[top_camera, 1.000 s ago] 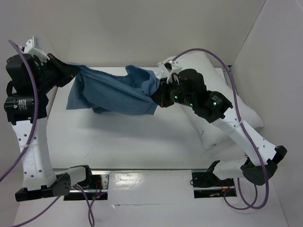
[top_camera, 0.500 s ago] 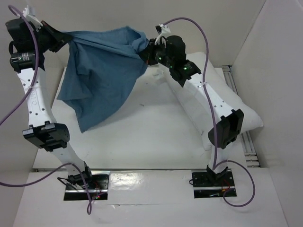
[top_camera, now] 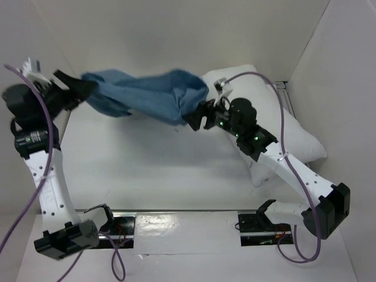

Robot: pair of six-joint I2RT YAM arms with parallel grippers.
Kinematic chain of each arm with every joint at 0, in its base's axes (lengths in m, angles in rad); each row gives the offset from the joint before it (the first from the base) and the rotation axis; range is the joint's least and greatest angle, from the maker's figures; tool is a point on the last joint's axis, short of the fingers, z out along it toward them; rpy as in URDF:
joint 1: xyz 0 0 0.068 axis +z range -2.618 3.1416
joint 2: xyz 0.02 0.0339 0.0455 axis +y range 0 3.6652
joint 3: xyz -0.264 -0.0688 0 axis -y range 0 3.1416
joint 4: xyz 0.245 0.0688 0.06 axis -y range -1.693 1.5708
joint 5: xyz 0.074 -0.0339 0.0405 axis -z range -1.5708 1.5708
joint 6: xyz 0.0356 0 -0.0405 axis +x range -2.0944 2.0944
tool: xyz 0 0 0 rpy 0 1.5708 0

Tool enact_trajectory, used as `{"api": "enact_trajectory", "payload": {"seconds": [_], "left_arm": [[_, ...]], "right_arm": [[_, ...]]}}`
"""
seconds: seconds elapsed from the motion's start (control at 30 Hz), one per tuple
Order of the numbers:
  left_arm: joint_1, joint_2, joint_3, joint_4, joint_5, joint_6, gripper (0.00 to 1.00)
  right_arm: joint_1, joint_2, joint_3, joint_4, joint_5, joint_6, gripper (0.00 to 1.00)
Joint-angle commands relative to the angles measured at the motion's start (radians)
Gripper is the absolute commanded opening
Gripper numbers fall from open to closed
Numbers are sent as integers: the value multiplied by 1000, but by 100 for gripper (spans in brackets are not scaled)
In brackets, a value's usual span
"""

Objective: Put the pillow into the pillowcase

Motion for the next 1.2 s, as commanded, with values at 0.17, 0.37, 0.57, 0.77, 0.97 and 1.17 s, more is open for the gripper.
{"api": "enact_trajectory", "payload": {"seconds": [0.17, 0.37, 0.57, 0.77, 0.97, 1.17], "left_arm": [[-24, -155, -574, -142, -194, 44, 86], [-158, -138, -560, -221, -326, 110, 52], [-457, 42, -493, -310, -528, 128, 74], [-542, 190, -492, -372, -751, 76, 86], [-695, 286, -465, -307, -730, 142, 87], [-763, 425, -408, -343, -820, 122, 85]], "right_arm": [[20, -147, -347, -352, 178, 110, 72], [20, -91, -202, -386, 215, 78, 30], [38, 260, 95, -524, 209, 26, 66], [38, 555, 358, -701, 330, -44, 84], [38, 638, 431, -774, 378, -67, 84], [37, 621, 391, -720, 296, -80, 81]]}}
